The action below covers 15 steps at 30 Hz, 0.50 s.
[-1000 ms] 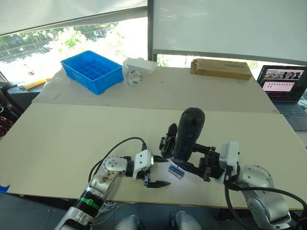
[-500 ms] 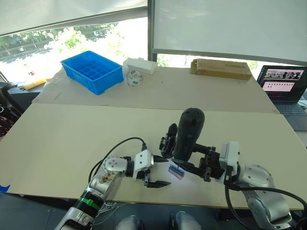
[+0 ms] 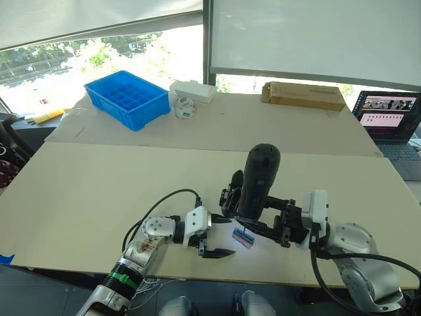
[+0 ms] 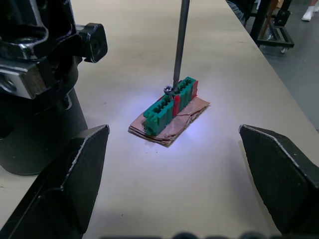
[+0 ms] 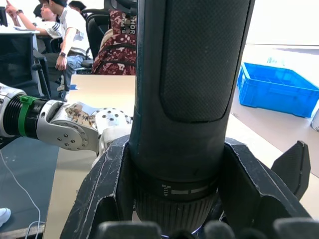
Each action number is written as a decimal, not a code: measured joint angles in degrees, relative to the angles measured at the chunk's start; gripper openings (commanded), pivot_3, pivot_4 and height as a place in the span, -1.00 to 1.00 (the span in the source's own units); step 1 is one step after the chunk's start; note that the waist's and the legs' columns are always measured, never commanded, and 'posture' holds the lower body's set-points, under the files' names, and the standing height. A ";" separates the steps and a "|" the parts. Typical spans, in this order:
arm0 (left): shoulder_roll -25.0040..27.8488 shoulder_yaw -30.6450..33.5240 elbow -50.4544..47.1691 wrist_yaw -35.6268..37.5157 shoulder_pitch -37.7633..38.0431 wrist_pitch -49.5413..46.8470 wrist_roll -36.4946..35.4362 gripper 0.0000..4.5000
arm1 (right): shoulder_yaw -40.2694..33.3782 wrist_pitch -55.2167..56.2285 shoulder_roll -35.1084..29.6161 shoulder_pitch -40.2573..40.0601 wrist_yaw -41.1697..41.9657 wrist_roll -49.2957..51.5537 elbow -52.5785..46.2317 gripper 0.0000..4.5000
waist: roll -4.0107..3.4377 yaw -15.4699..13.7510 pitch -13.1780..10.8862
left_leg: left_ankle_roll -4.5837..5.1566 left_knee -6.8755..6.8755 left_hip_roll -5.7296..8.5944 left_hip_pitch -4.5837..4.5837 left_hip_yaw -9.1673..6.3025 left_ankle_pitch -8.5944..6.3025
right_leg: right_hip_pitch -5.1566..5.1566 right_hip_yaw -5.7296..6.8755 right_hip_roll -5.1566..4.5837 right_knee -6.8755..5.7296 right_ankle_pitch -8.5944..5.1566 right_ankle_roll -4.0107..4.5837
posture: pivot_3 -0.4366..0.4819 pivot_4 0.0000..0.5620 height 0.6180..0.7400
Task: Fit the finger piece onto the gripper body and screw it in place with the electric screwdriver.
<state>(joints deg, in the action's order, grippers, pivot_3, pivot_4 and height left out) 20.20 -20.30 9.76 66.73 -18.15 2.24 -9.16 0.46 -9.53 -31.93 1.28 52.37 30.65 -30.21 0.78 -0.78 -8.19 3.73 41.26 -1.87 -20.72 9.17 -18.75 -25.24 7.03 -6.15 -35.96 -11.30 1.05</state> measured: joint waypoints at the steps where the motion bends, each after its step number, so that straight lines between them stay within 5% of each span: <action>1: 0.00 0.00 0.00 0.01 0.00 0.00 0.00 0.96 | -0.02 -0.23 -0.05 0.02 0.00 0.03 0.00 -0.14 | 0.00 0.00 0.00 | 0.00 0.00 0.00 0.00 0.00 0.00 | 0.00 0.00 0.00 0.00 0.00 0.00 | -0.05 -0.47 1.00; 15: -0.14 -0.05 -0.03 -0.28 0.00 -0.14 0.00 0.96 | -0.93 -3.13 -0.78 0.77 -0.47 2.09 0.00 -0.14 | 0.00 -0.03 0.00 | 0.03 0.00 0.00 -0.01 -0.03 -0.02 | 0.03 0.01 -0.07 0.03 0.00 -0.01 | -0.05 -0.47 1.00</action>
<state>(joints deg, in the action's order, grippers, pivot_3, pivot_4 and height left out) 20.06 -20.35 9.73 66.45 -18.15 2.10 -9.16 -0.47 -12.66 -32.71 2.06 51.90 32.74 -30.21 0.78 -0.81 -8.19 3.75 41.26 -1.87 -20.73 9.14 -18.76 -25.21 7.04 -6.21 -35.94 -11.30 1.04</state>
